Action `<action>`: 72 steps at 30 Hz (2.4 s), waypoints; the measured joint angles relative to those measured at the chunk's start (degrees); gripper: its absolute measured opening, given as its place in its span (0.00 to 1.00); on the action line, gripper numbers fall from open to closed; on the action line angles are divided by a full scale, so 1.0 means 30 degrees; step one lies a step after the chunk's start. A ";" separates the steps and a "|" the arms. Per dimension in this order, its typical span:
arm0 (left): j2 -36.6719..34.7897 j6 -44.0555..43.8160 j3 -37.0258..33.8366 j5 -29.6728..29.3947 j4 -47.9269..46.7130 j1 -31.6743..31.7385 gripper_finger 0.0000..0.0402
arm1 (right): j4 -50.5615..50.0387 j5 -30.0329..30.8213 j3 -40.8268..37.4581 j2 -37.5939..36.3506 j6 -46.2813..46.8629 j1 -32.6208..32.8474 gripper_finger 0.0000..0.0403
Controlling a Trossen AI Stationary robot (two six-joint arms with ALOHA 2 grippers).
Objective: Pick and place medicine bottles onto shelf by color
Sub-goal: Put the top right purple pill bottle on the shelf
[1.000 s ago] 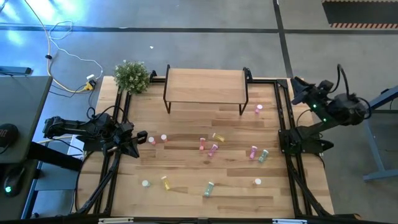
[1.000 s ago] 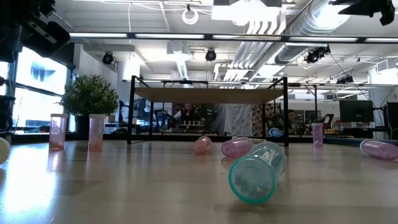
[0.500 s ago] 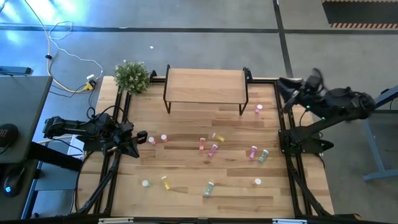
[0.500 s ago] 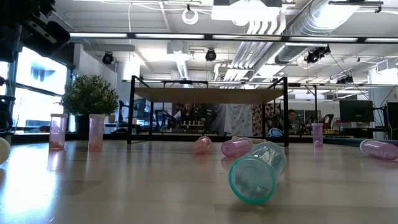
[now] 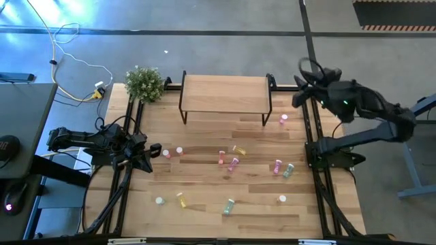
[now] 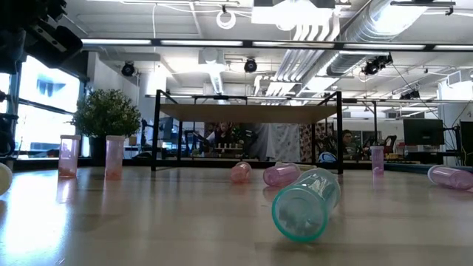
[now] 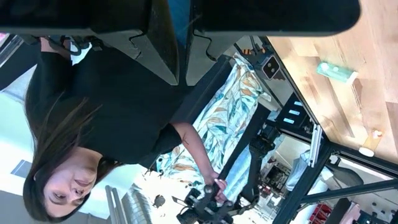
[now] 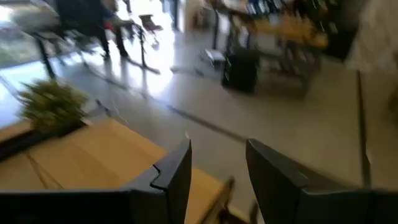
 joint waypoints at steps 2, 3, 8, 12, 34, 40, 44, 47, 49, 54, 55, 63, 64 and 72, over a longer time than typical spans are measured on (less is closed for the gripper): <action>0.0000 0.0024 0.0001 0.0006 -0.0007 0.0007 0.05 | -0.2052 -0.1401 0.0404 0.0318 0.1783 -0.1795 0.36; -0.0001 0.0024 -0.0005 -0.0001 -0.0007 0.0000 0.05 | -0.2796 -0.2140 0.0470 0.0426 0.2571 -0.2577 0.36; -0.0004 0.0029 0.0000 -0.0001 -0.0007 0.0002 0.05 | -0.5439 -0.5787 0.0498 0.0850 0.5473 -0.5756 0.36; -0.0005 0.0029 -0.0003 -0.0365 -0.0007 0.0000 0.05 | -0.7535 -0.8104 0.0498 0.1215 0.7619 -0.7609 0.36; -0.0007 0.0024 -0.0004 -0.0934 -0.0009 0.0006 0.05 | -0.5582 -1.5978 -0.6982 0.1959 0.8390 -1.4183 0.36; -0.0002 0.0024 0.0002 -0.0934 -0.0015 0.0006 0.05 | -0.3076 -1.6866 -0.9005 0.2069 0.9128 -1.4610 0.36; -0.0002 0.0024 -0.0001 -0.0934 -0.0015 0.0000 0.05 | -0.2598 -1.6716 -0.9882 0.2208 0.9559 -1.4610 0.36; -0.0001 0.0001 -0.0005 -0.0934 -0.0015 0.0000 0.05 | -0.1850 -1.6544 -1.0453 0.2399 0.9663 -1.4610 0.36; -0.0001 -0.0006 0.0001 -0.0934 -0.0015 0.0007 0.05 | -0.1001 -1.6647 -1.0782 0.2488 0.9685 -1.4610 0.36; -0.0002 0.0015 -0.0004 -0.0934 -0.0015 0.0000 0.05 | -0.0259 -1.6374 -1.1006 0.2819 0.9685 -1.4610 0.38; -0.0001 0.0009 0.0002 -0.0934 -0.0015 0.0007 0.05 | -0.0167 -1.6287 -1.1006 0.2912 0.9682 -1.4610 0.39; -0.0004 0.0017 -0.0002 -0.0934 -0.0015 0.0000 0.05 | 0.0265 -1.6173 -1.1006 0.4272 1.0686 -1.4610 0.45; -0.0004 0.0017 -0.0005 -0.0934 -0.0015 0.0007 0.05 | 0.0265 -1.6180 -1.1006 0.4492 1.0794 -1.4610 0.45; -0.0001 0.0020 -0.0005 -0.0934 -0.0017 0.0004 0.05 | 0.0265 -1.6329 -1.1006 0.6136 1.1186 -1.4610 0.45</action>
